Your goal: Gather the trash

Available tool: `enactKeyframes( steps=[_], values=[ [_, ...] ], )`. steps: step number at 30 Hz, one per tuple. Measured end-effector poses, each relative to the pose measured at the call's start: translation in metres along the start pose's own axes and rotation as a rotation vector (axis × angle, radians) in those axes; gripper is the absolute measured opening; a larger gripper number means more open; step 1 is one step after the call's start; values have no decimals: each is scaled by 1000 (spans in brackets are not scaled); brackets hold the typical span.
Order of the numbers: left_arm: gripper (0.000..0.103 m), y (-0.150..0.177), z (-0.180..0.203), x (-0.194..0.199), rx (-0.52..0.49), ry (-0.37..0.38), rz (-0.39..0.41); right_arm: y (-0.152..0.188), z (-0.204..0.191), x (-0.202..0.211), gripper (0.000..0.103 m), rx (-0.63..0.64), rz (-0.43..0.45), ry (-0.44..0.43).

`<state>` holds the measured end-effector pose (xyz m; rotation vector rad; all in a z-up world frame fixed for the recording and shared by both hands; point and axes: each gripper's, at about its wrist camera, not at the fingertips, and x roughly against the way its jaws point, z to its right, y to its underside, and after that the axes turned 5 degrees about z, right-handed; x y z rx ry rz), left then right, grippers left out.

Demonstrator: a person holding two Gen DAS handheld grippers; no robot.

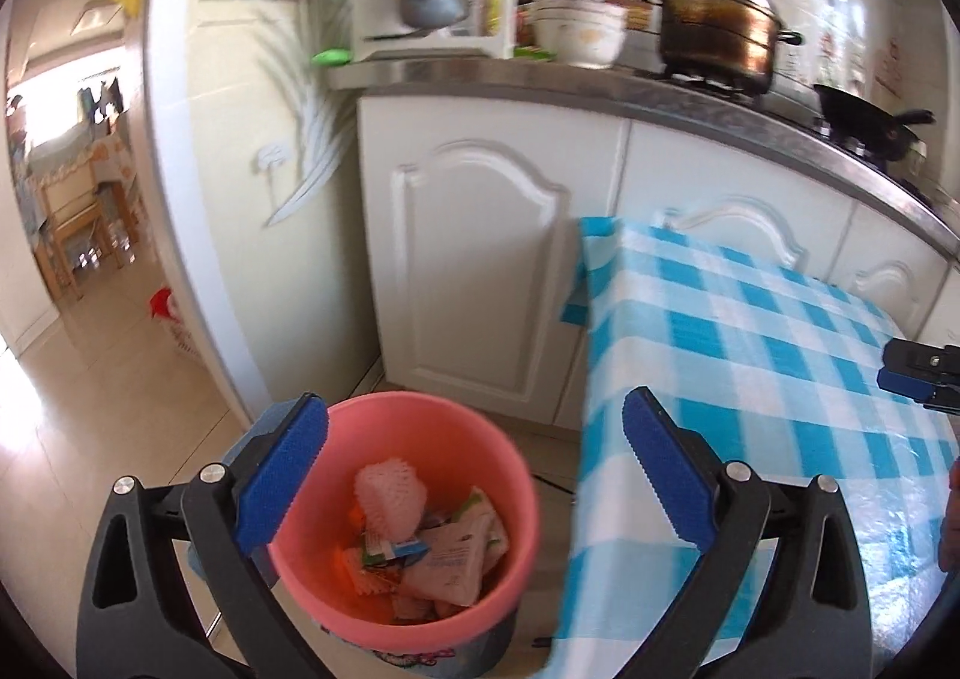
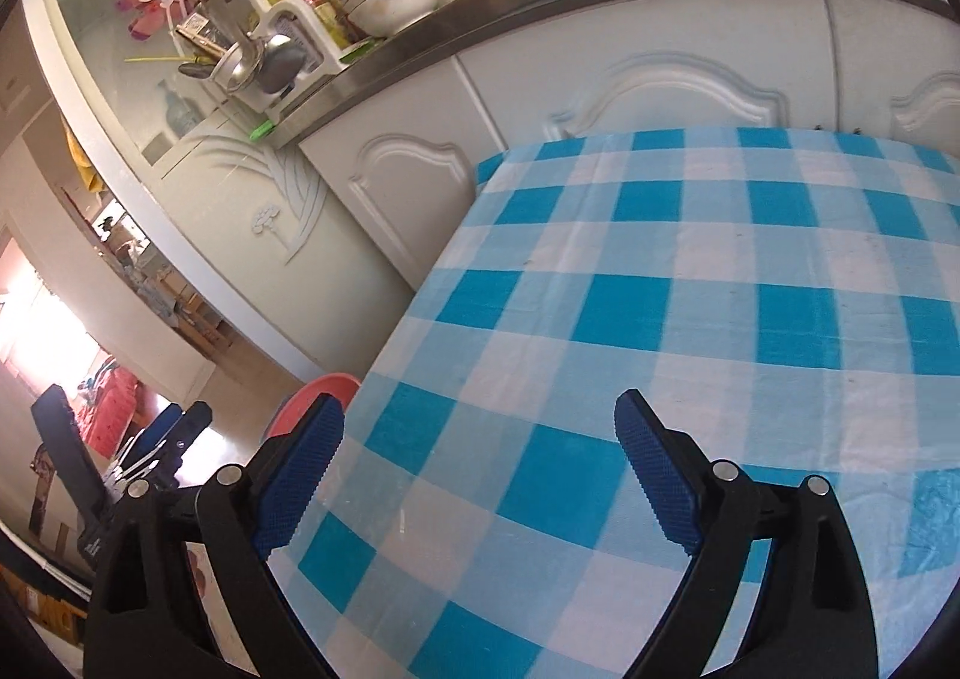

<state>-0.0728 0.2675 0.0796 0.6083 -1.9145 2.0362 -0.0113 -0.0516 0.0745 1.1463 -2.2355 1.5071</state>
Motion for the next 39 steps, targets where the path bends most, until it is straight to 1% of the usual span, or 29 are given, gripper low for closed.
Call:
enactKeyframes(
  steps=[6, 8, 12, 18, 20, 24, 28, 31, 34, 39],
  values=[
    [99, -2, 63, 21, -74, 119, 27, 15, 20, 46, 92, 12, 93, 173],
    [99, -1, 83, 27, -87, 174, 28, 20, 26, 59, 92, 7, 112, 216],
    [99, 1, 123, 38, -114, 252, 14, 31, 33, 88, 92, -5, 157, 304],
    [99, -5, 166, 55, -137, 311, 19, 42, 32, 137, 92, 18, 260, 431],
    [99, -7, 177, 64, -146, 319, 31, 45, 29, 154, 92, 30, 298, 460],
    [99, -10, 194, 85, -177, 311, 82, 52, 18, 184, 94, 72, 371, 531],
    [99, -12, 206, 104, -206, 302, 124, 59, 4, 213, 96, 104, 448, 582],
    [99, -14, 212, 119, -221, 303, 151, 64, -6, 235, 96, 119, 511, 607],
    [99, -18, 213, 131, -215, 303, 180, 69, -15, 254, 97, 123, 571, 629],
    [99, -27, 212, 151, -204, 305, 222, 72, -28, 280, 97, 126, 633, 646]
  ],
)
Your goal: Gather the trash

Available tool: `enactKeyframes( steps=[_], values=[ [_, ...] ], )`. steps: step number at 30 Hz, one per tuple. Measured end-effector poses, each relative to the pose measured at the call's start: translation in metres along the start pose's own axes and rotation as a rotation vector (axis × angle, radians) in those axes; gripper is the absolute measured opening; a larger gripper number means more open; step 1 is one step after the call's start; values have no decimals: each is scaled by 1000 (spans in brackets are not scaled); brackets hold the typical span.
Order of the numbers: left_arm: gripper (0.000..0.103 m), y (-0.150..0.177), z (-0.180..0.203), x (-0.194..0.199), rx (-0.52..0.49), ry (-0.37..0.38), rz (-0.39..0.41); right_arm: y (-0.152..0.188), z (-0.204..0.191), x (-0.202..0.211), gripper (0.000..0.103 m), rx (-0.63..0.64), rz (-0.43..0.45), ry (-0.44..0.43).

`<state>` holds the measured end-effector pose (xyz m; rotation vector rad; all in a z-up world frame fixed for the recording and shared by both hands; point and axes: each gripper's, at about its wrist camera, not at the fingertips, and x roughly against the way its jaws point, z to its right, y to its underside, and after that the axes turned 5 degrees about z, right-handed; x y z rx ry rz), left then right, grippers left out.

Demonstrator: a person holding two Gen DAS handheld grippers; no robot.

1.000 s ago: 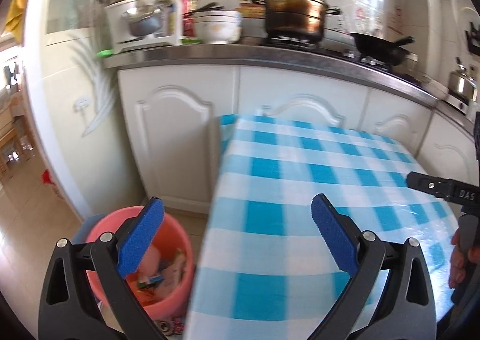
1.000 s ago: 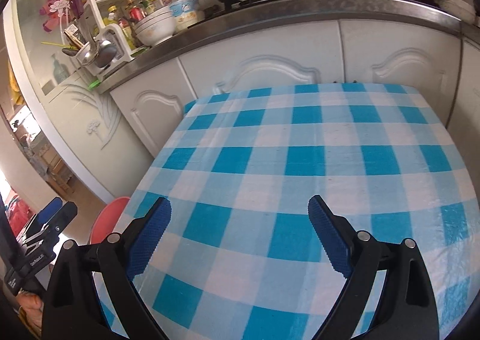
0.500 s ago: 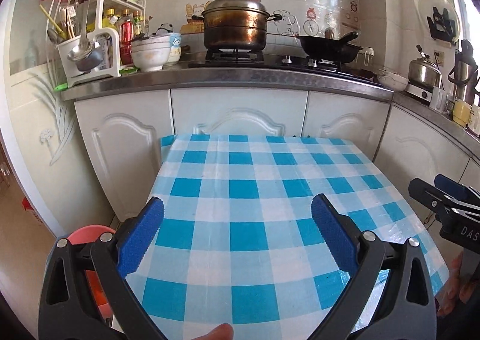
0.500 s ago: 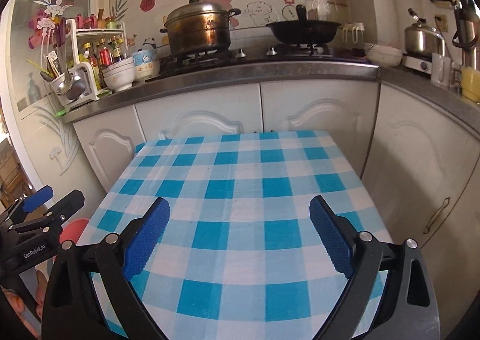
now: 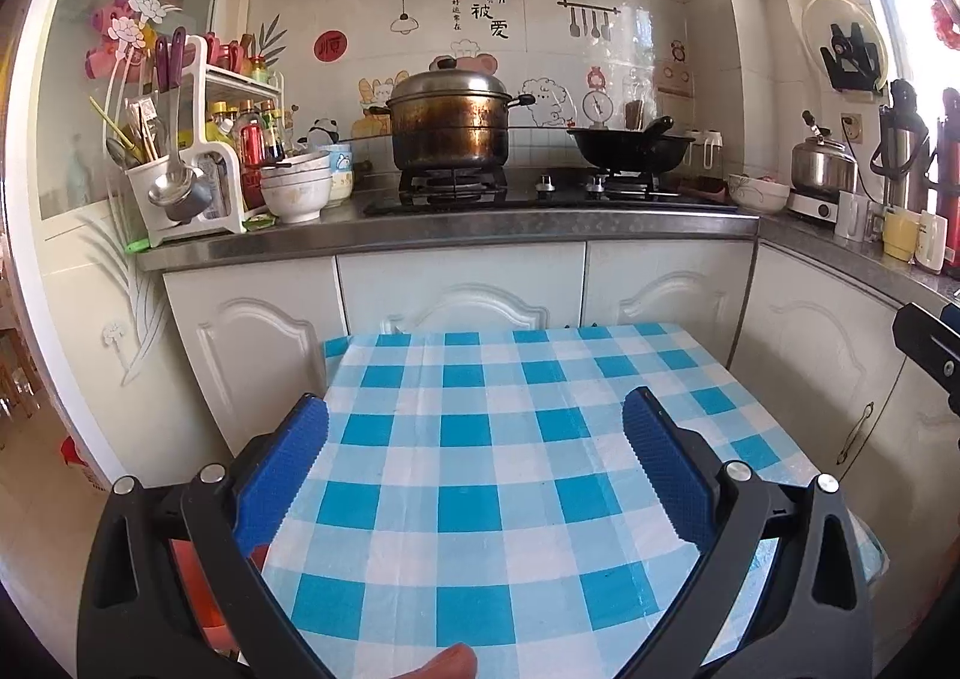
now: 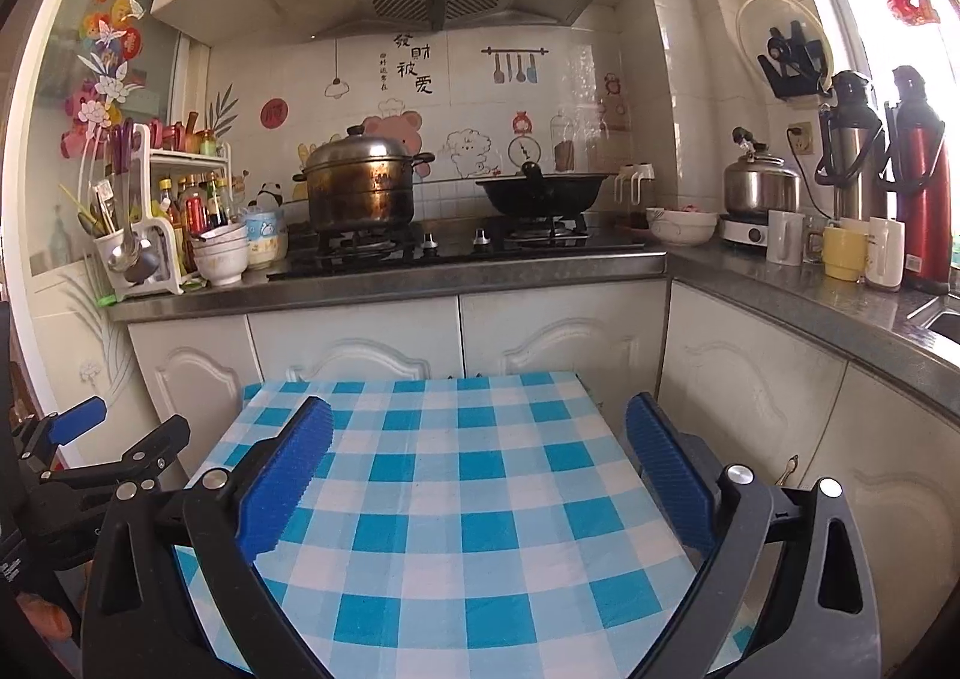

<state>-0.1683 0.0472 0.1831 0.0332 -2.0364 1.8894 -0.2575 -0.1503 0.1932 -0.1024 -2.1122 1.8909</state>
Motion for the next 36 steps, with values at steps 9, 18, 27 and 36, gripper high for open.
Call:
enactKeyframes(
  steps=[9, 18, 27, 36],
  values=[
    [99, -15, -4, 32, 19, -16, 83, -19, -2, 32, 98, 11, 58, 9],
    [99, -25, -16, 52, 57, -31, 125, -32, -14, 59, 98, 44, 122, 9],
    [99, -26, -25, 66, 74, -49, 150, -35, -18, 69, 98, 60, 143, 6],
    [99, -26, -30, 70, 80, -63, 155, -36, -22, 73, 98, 67, 147, 0]
  ],
)
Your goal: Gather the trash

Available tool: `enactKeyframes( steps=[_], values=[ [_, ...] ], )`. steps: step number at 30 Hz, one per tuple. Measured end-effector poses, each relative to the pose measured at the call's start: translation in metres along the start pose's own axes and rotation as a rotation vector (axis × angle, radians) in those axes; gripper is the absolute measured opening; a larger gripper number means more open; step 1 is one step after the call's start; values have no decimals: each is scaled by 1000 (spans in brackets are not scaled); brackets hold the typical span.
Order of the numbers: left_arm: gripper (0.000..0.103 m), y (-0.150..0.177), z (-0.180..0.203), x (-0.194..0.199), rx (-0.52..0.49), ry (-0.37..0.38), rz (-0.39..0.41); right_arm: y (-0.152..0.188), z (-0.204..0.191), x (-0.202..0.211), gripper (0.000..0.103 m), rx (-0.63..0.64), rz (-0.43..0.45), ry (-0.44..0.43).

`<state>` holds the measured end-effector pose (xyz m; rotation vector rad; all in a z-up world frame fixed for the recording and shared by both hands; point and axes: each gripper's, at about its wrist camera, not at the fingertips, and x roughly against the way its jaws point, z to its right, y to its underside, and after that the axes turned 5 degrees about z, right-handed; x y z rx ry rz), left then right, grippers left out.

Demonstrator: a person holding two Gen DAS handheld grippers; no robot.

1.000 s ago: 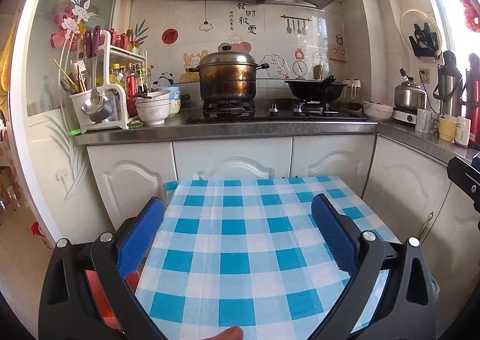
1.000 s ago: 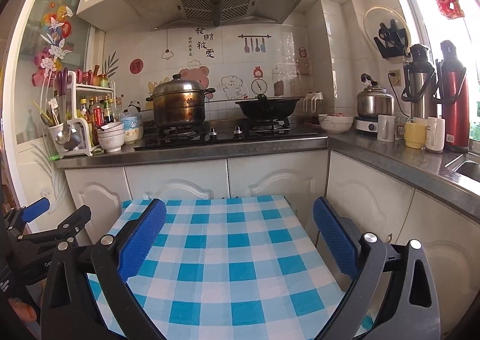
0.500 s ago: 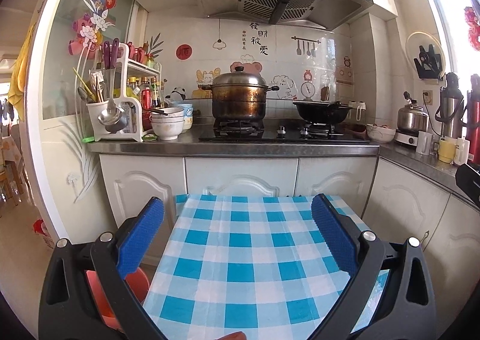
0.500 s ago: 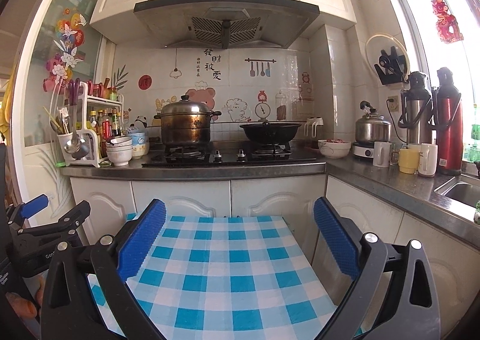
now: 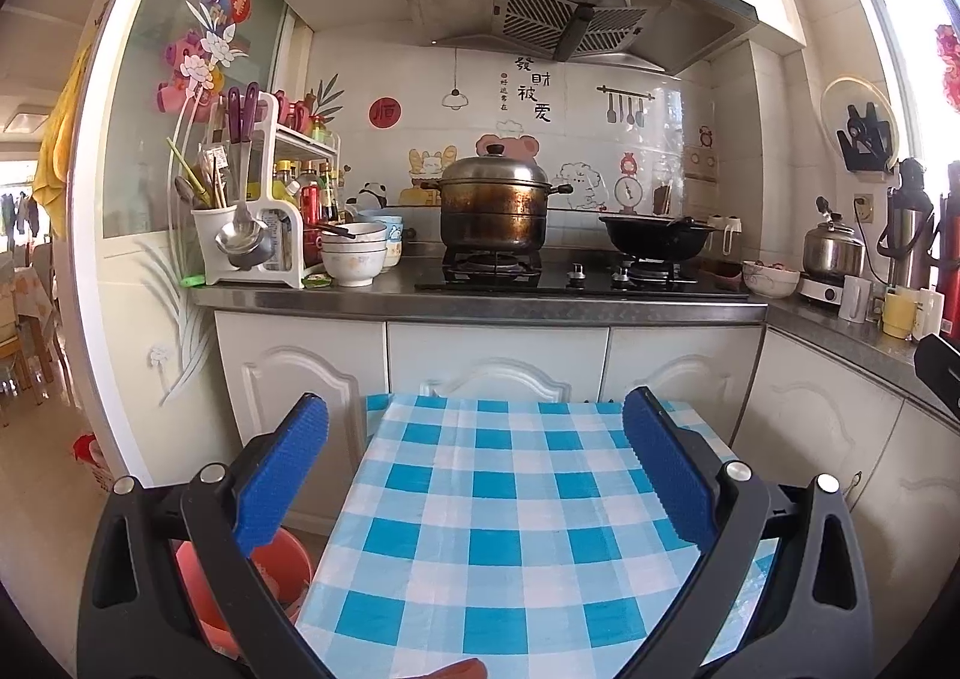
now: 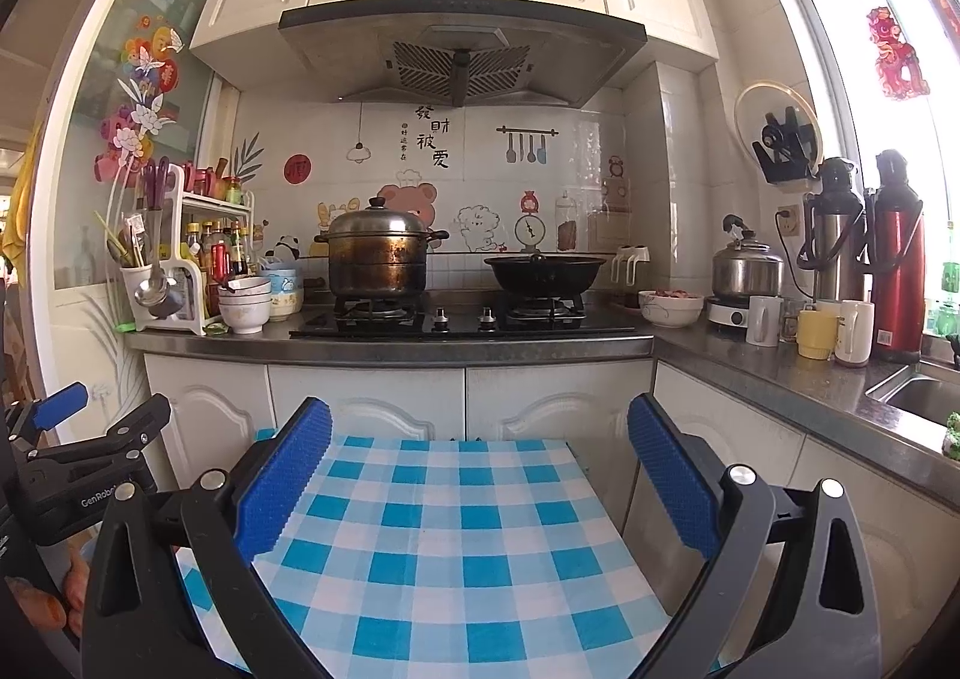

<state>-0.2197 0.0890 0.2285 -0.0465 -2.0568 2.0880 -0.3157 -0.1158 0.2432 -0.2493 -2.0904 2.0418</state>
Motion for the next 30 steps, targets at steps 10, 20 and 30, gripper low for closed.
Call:
enactKeyframes(
  steps=[10, 20, 30],
  values=[
    [99, 2, -4, -2, 7, -6, -9, 1, -3, -3, 98, 13, -11, -10],
    [99, 8, -4, -10, 2, -3, -28, 8, 0, -15, 98, 6, -44, -7],
    [99, 11, 1, -14, -4, 14, -47, 16, 6, -23, 98, 0, -59, 40]
  ],
)
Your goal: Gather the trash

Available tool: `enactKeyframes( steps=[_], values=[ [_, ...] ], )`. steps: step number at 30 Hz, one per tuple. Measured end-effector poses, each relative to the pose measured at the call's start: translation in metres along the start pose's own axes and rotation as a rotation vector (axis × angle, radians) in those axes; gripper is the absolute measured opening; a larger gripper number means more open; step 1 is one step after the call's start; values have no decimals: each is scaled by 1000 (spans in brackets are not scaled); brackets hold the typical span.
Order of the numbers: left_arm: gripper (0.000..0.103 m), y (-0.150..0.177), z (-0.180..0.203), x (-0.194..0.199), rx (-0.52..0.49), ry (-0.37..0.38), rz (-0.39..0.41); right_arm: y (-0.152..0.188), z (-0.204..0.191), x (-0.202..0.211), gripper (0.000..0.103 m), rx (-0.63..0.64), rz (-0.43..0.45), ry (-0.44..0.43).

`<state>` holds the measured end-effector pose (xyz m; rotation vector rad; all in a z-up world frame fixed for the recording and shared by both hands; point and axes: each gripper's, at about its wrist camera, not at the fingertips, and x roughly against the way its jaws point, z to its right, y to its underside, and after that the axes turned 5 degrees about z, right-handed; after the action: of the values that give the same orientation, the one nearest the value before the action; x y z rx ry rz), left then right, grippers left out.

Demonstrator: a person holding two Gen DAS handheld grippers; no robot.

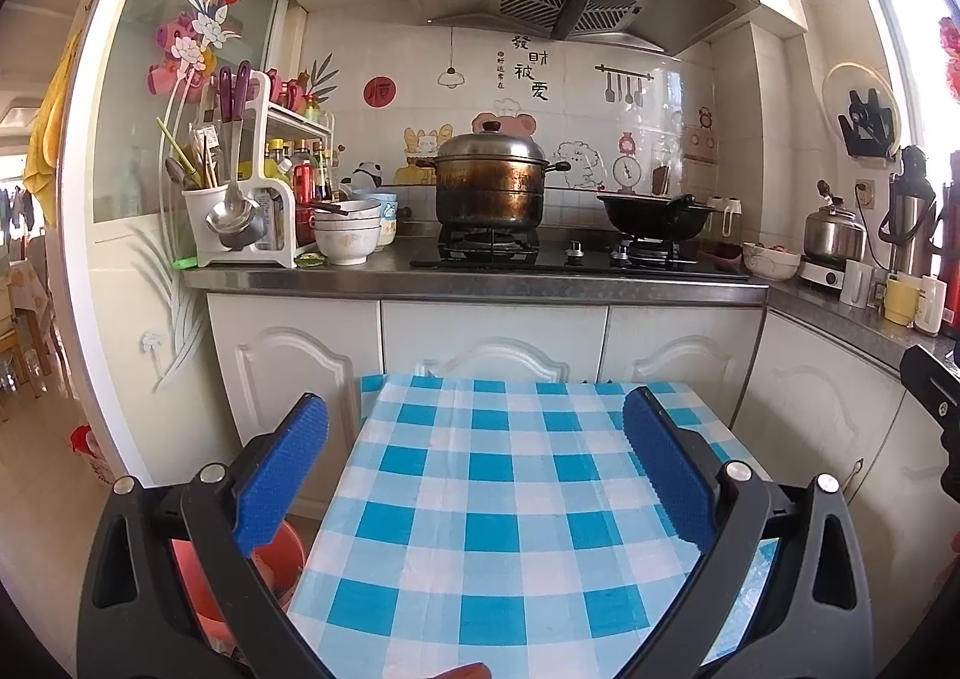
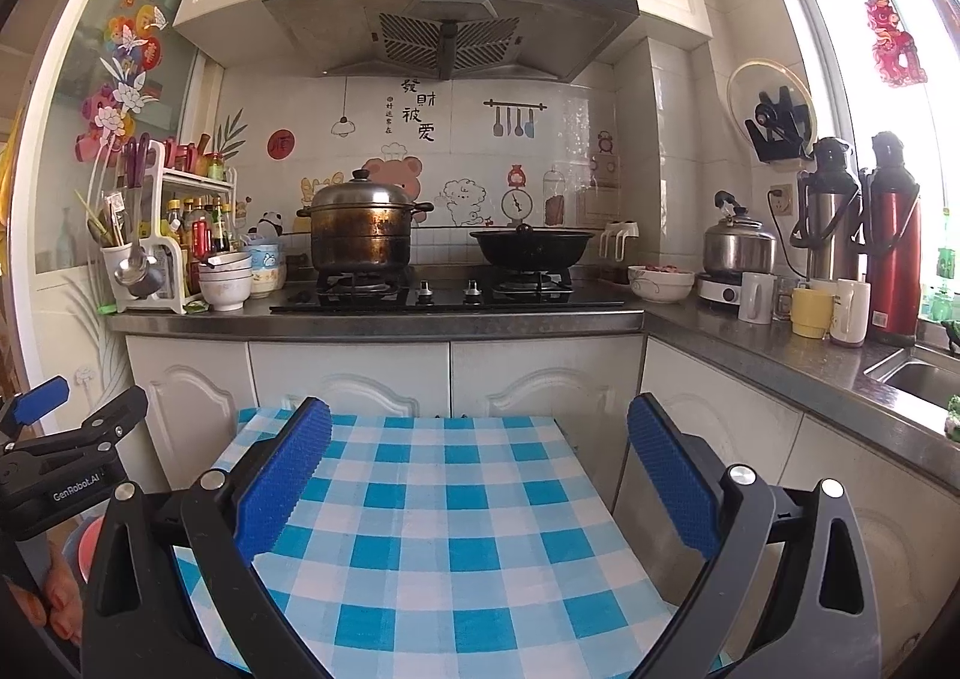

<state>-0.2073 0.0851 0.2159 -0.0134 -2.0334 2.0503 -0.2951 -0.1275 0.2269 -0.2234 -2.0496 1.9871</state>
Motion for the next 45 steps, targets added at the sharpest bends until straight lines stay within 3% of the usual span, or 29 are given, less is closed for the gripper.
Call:
enactKeyframes(
  steps=[10, 18, 25, 45],
  values=[
    [99, 0, 3, 0, -3, 14, -8, 11, 3, -10, 98, 16, -18, 60],
    [99, 17, 9, -8, -11, 28, -71, 49, 2, -42, 98, -12, -189, 40],
    [99, 34, 16, -20, -16, 56, -137, 69, -4, -51, 98, 13, -208, 50],
    [99, 47, 23, -38, -36, 44, -179, 84, -8, -67, 98, 25, -232, 36]
  ],
)
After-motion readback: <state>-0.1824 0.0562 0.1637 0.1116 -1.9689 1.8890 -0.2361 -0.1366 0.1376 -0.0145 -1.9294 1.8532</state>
